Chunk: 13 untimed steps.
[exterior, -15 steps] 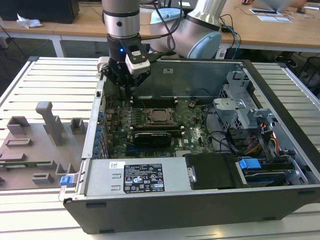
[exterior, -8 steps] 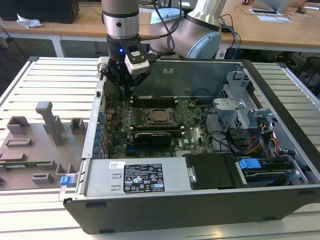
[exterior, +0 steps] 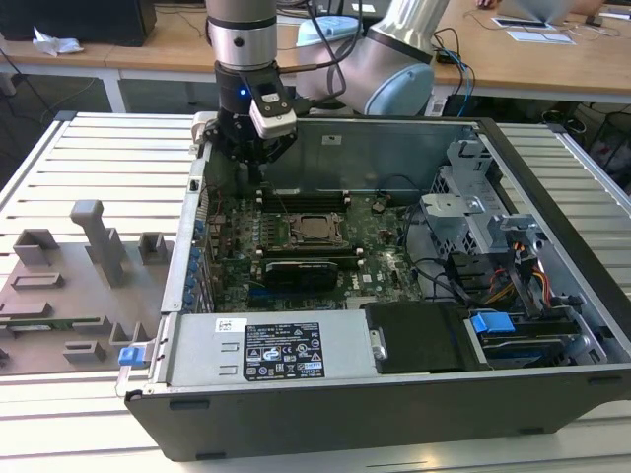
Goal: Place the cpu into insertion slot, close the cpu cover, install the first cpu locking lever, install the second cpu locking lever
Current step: 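Install the first cpu locking lever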
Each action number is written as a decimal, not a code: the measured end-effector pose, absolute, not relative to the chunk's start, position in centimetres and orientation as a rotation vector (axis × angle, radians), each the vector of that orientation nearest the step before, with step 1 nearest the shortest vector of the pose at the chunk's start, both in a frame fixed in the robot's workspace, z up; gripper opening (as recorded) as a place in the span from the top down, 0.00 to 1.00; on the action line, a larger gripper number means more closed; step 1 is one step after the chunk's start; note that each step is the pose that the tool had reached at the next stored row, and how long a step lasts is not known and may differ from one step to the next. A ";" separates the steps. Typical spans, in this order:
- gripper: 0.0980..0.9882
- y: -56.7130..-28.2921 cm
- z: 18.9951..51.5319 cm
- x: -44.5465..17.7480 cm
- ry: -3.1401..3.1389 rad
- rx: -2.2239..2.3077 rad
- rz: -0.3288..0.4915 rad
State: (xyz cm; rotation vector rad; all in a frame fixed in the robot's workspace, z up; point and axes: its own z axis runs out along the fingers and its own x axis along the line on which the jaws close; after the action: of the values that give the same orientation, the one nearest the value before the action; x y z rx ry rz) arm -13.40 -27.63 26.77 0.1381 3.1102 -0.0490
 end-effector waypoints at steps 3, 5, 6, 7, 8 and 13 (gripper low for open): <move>0.99 -27.6 26.8 -13.0 3.110 0.138 -0.049; 0.99 -27.6 26.7 -12.6 3.110 0.138 -0.049; 0.99 -27.6 26.7 -12.4 3.110 0.138 -0.049; 0.99 -27.6 26.7 -12.3 3.110 0.138 -0.049; 0.99 -27.6 26.7 -12.2 3.110 0.138 -0.049; 0.99 -27.6 26.6 -11.4 3.110 0.138 -0.049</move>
State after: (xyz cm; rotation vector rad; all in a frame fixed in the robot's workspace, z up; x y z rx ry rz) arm -11.44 -27.60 26.59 0.1377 3.1102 -0.0492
